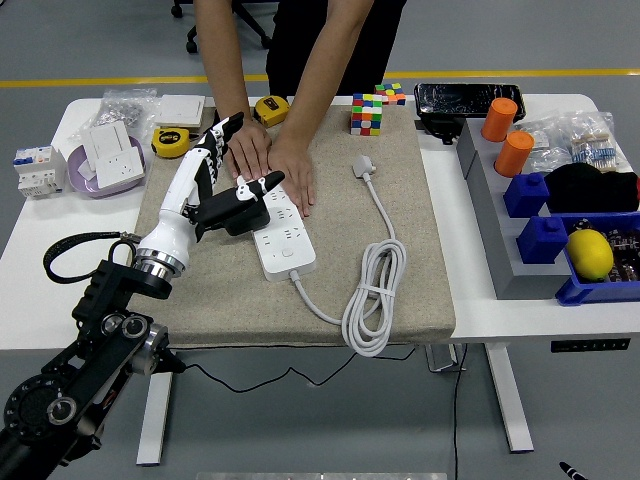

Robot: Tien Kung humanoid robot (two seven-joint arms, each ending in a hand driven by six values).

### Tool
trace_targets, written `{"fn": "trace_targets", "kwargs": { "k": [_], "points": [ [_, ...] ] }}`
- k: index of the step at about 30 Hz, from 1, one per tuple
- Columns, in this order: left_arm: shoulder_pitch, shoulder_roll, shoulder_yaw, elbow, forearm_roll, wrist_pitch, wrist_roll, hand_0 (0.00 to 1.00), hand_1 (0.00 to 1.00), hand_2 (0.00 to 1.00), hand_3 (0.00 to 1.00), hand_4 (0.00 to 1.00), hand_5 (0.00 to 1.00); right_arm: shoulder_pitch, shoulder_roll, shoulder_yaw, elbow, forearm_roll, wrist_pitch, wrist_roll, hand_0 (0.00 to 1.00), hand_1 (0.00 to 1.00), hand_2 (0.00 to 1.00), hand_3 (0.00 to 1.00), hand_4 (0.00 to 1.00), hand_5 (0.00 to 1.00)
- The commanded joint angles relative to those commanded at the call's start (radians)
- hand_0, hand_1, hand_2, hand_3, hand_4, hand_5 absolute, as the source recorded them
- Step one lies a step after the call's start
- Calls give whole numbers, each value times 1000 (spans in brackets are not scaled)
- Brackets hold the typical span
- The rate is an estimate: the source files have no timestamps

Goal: Pick up the plug,place it near the board,insert it into the board,press the button

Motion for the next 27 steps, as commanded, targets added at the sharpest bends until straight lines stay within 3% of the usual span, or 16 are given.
{"fn": "trace_targets", "kwargs": {
  "k": [2,3,8,9,14,15,20,27],
  "points": [
    [-13,12,18,6,74,-1,46,910,959,923,973,998,317,1,-1,-1,0,0,0,0,854,812,782,800,998,841],
    [-24,22,34,11,120,3,77,417,520,455,974,785,64,2,-1,-1,0,1,0,0,854,810,781,799,998,840],
    [-60,43,95,26,328,-12,176,417,520,455,974,785,64,0,-1,-1,0,-2,0,-2,854,810,781,799,998,840],
    [-66,46,108,28,373,-20,192,174,151,156,862,558,2,0,-1,-1,0,-2,0,-2,854,811,782,800,998,842],
    [-100,62,194,32,570,-81,248,174,151,156,862,558,2,-3,-2,0,0,-6,1,-3,854,811,782,800,998,842],
    [-107,65,220,32,579,-86,252,138,71,144,873,610,2,-3,-2,-1,0,-5,1,-4,854,811,782,799,998,840],
    [-122,64,297,39,547,-101,263,138,71,144,873,610,2,1,-3,-3,0,-4,1,-3,854,811,782,799,998,840],
    [-133,64,310,103,613,-158,322,131,61,147,876,594,2,3,-3,-8,0,1,1,-2,854,812,782,798,998,839]
  ]
}}
